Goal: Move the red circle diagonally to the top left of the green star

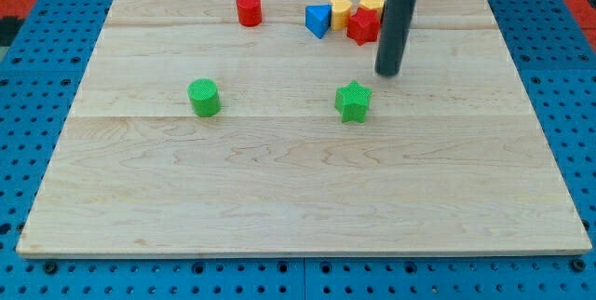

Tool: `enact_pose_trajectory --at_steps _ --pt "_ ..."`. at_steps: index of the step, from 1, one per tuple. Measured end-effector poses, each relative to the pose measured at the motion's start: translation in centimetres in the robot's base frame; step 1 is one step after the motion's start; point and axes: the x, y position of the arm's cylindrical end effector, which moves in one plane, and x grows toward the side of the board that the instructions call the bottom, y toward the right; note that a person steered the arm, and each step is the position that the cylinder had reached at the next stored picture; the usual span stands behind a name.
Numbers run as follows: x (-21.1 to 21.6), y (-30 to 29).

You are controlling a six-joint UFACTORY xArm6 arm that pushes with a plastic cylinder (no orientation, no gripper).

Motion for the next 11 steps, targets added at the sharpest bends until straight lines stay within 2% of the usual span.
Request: enact_pose_trajectory --at_steps 2,3,5,6,7,8,9,10,11 --pt "-8.2 -13.6" --pt "-15.7 -14.9" --pt "-16.7 -22.5" --pt "-13.5 -25.2" --pt "-12.6 -32.2" --pt "-16.8 -34.5" --pt "-17.5 -27.2" --pt "-14.7 -18.2" --pt "-12.4 -12.0"
